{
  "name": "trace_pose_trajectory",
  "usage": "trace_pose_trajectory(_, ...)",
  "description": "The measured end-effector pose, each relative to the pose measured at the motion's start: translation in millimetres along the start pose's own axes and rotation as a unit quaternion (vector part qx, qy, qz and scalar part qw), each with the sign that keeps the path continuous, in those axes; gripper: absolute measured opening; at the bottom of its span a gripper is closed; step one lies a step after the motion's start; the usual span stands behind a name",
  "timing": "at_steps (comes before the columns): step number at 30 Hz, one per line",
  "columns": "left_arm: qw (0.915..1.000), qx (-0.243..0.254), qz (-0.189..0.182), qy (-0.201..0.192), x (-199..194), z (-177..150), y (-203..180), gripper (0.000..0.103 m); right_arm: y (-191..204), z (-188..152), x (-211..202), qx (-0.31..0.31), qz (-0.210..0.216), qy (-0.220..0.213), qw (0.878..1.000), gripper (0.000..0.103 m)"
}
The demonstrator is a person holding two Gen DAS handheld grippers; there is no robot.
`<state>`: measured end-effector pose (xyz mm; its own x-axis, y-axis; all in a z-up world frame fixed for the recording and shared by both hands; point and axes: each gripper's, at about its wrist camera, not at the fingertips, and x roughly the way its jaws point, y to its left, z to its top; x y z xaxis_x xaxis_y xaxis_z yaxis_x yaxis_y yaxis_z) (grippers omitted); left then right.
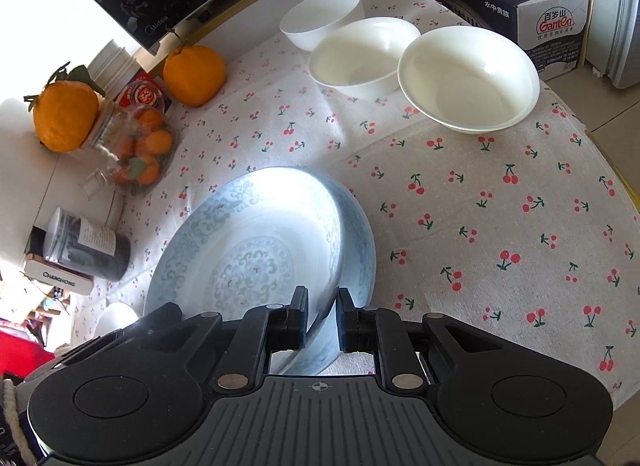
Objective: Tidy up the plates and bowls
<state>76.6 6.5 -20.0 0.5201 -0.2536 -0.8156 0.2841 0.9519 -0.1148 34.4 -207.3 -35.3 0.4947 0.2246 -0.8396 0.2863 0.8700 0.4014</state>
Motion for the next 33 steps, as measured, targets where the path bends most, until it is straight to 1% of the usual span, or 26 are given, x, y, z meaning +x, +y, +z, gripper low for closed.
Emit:
trace_pose_trajectory(8,0.9998,0.014,0.007,0.011,5.0,-3.9,-3.9,0.013,2.3,-2.4,4.2,-0.012,-0.02,0.005,1.0,0.015)
trace_pose_trajectory(13,0.9997,0.021,0.009,0.011,4.2,-4.3,-6.1,0.014,3.0,-3.7,4.5,-0.021,-0.028,0.002,0.999,0.015)
trace_pose_trajectory(25,0.9991,0.037,0.012,0.012,5.3,-6.8,-10.3,0.015,13.4,-7.1,6.1,-0.072,-0.067,-0.012,0.995,0.015)
trace_pose_trajectory(33,0.9991,0.039,0.009,0.014,5.0,-8.6,-9.7,0.015,16.3,-8.8,6.5,-0.096,-0.077,-0.015,0.992,0.015)
